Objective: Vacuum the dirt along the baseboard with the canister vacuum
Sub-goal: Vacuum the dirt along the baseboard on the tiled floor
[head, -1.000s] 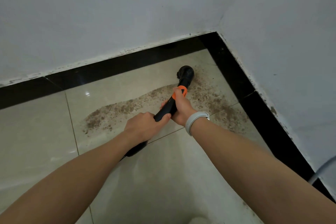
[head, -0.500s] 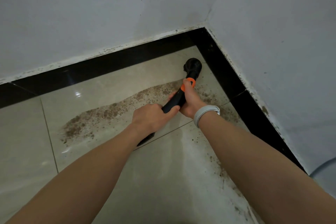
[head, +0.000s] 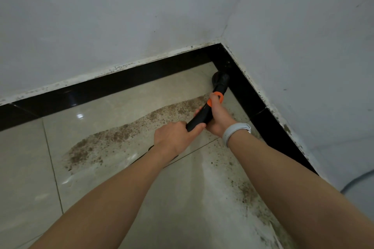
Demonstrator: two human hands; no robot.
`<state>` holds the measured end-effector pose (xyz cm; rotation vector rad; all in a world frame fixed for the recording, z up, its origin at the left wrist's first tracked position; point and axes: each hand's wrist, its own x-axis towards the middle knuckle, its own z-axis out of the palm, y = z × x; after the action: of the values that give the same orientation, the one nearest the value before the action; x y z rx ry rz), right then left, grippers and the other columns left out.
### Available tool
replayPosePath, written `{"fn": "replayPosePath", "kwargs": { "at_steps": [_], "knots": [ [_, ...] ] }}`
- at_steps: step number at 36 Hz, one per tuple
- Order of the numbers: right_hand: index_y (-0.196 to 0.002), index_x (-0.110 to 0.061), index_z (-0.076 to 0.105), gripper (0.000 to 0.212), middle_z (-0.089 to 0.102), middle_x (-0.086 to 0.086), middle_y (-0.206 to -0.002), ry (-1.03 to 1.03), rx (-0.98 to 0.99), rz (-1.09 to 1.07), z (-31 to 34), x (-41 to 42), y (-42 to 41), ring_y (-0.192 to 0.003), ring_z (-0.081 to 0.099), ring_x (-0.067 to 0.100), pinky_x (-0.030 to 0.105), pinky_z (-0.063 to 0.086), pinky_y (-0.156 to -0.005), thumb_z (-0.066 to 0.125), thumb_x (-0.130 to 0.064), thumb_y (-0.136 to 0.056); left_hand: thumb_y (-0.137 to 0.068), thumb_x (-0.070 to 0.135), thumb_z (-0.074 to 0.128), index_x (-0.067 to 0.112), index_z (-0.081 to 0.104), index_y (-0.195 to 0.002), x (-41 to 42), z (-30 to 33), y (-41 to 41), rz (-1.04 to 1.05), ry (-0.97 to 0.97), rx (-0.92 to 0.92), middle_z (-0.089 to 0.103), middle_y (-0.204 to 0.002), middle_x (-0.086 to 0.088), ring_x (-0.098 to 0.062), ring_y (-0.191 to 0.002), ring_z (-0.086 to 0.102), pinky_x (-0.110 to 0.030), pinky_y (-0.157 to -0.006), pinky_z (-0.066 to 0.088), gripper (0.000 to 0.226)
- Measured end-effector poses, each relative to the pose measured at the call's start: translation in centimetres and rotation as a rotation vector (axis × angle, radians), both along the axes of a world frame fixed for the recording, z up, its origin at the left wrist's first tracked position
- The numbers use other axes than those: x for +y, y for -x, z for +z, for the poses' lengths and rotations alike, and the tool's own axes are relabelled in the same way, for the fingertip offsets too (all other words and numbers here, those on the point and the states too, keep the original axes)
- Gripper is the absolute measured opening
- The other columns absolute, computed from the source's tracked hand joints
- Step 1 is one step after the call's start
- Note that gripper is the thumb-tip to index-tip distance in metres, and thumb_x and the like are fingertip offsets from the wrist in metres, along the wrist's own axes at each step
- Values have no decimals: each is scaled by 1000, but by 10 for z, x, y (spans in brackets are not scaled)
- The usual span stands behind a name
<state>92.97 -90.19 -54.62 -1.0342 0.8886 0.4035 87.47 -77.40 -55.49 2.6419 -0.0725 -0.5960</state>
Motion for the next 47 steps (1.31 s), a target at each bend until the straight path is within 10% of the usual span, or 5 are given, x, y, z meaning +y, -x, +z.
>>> {"fn": "replayPosePath", "kwargs": {
  "at_steps": [8,23,34,47],
  "knots": [
    [-90,-11,46,28,50,8,-70,47,-20,75,-6,-3,-12,-62,52,22,37,50,-65,57,-36,-95,-87,76,24,19,51,-105,-3,-11,-1,13,21,74,61,-82,-2,-23,-79,63,-34,-70,48,65],
    [-99,-10,48,26,54,11,-71,102,52,-72,-37,-13,33,-61,58,25,38,51,-60,52,-36,-97,-92,66,35,23,43,-86,12,-20,28,-198,97,56,51,-70,5,-20,-68,55,-31,-58,36,44],
    [-93,-10,47,36,53,7,-63,-51,-56,-51,-24,7,-40,-58,53,19,34,51,-61,57,-45,-92,-89,71,30,18,51,-115,13,1,-28,-80,-146,-167,67,-100,-6,-28,-89,64,-32,-67,41,63],
    [-85,-12,46,42,50,4,-59,-163,-111,-35,-34,27,-53,-53,52,16,28,50,-59,56,-52,-88,-91,69,31,18,48,-116,32,10,-40,-80,-224,-210,58,-84,-2,-22,-73,56,-31,-63,38,59]
  ]
}}
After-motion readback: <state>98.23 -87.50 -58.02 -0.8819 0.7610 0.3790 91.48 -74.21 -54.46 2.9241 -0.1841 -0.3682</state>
